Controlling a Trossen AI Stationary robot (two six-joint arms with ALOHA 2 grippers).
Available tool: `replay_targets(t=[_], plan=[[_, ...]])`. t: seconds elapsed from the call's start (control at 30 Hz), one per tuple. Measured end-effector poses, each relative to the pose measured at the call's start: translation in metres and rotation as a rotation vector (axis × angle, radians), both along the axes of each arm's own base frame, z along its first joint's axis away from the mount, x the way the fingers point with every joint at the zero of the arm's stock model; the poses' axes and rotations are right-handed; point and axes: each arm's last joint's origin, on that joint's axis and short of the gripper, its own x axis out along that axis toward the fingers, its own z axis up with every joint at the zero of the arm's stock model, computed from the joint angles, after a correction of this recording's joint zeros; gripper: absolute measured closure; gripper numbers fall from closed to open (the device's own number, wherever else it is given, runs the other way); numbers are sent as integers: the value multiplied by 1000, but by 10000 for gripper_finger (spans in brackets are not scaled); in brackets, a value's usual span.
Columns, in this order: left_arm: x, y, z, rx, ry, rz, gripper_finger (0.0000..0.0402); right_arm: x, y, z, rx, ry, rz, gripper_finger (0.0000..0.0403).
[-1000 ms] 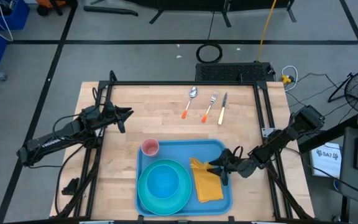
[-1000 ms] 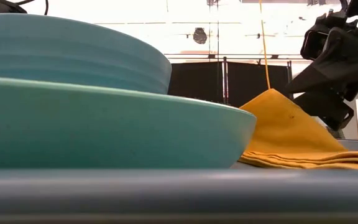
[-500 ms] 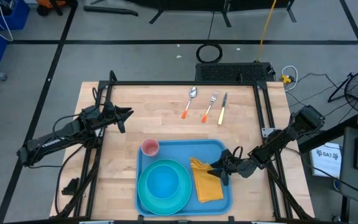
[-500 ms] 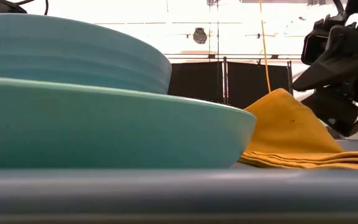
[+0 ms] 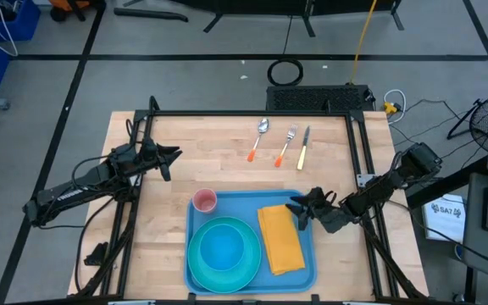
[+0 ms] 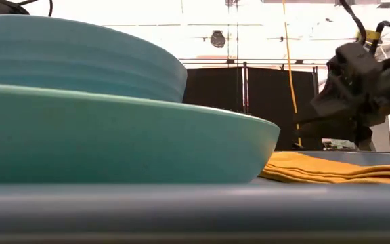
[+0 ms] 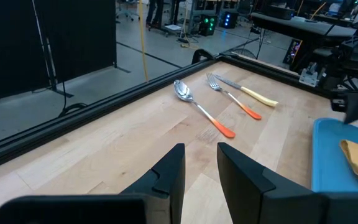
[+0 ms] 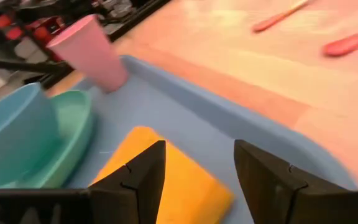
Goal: Set up tray
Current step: Put the yellow napkin on the blue tray to the right of the blue plate
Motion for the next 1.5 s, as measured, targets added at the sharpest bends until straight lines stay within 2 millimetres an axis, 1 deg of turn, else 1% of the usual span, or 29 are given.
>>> replay_targets(t=[0.1,0.2,0.27,0.37,0.43,0.5,0.53,0.57,0.6,0.67,0.73,0.8,0.87,0.97,1.1,1.2,1.33,1.5], plan=[[0,0,0,0,0,0,305,-4,-7,-4,6,2,-46,220],[0,0,0,0,0,0,305,-2,-10,-4,53,-24,-69,220],[0,0,0,0,0,0,305,1,-8,1,82,-51,-14,220],[0,0,0,0,0,0,305,9,-3,14,30,-111,180,231],[0,0,0,0,0,0,305,18,2,28,-47,-181,316,260],[0,0,0,0,0,0,304,27,7,41,-129,-225,417,308],[0,0,0,0,0,0,305,33,9,44,-163,-219,457,340],[0,0,0,0,0,0,305,39,11,46,-188,-191,502,370],[0,0,0,0,0,0,305,46,12,46,-200,-143,542,385],[0,0,0,0,0,0,305,59,14,45,-186,7,622,396],[0,0,0,0,0,0,305,71,15,46,-174,210,674,401],[0,0,0,0,0,0,305,76,13,48,-179,410,668,402],[0,0,0,0,0,0,305,78,11,51,-195,512,673,402],[0,0,0,0,0,0,305,81,9,55,-172,531,724,402],[0,0,0,0,0,0,305,80,4,49,-111,582,776,403],[0,0,0,0,0,0,305,76,-4,41,-86,645,747,403],[0,0,0,0,0,0,305,72,-12,32,-69,660,716,403],[0,0,0,0,0,0,305,67,-19,24,38,678,617,403]])
